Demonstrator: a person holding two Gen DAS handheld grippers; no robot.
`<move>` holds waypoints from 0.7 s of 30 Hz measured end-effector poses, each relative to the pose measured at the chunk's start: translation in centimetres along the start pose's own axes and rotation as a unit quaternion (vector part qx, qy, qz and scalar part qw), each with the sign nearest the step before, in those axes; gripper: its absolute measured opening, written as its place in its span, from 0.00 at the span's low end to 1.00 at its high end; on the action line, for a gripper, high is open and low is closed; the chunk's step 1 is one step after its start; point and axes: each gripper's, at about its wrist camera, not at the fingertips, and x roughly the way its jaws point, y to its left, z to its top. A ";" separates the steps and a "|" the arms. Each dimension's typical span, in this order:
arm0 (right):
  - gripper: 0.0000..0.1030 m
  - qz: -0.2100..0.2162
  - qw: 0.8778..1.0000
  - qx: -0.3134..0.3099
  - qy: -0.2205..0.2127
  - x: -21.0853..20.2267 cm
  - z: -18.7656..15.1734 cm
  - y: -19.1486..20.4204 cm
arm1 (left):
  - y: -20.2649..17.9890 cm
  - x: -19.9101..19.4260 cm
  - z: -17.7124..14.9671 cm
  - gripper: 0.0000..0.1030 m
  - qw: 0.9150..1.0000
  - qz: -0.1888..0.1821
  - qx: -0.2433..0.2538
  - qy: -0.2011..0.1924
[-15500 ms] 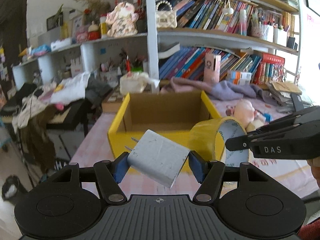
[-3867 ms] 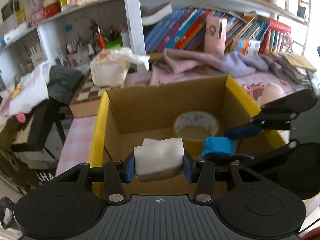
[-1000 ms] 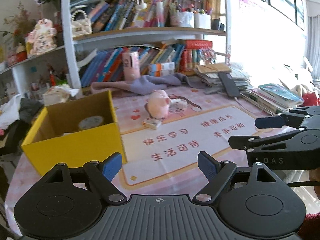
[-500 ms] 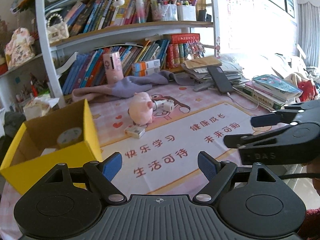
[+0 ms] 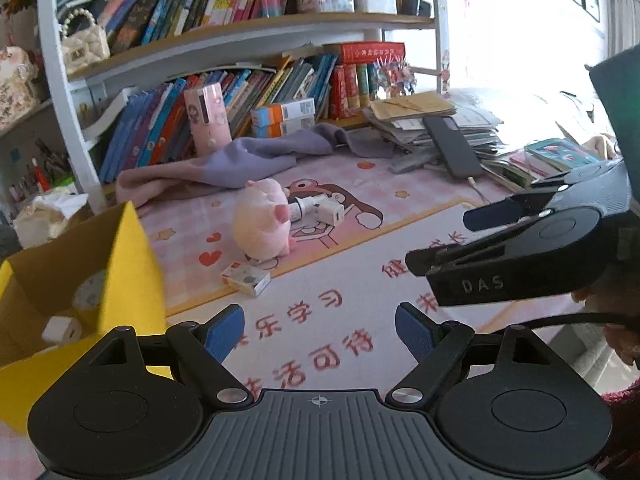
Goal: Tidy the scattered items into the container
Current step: 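Grasp the small card box with the left gripper while the right grasps the white charger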
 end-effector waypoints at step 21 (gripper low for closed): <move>0.60 0.087 0.994 -0.061 0.035 15.1 6.3 -6.8 | 2.8 13.6 5.2 0.80 0.984 0.119 -0.110 0.069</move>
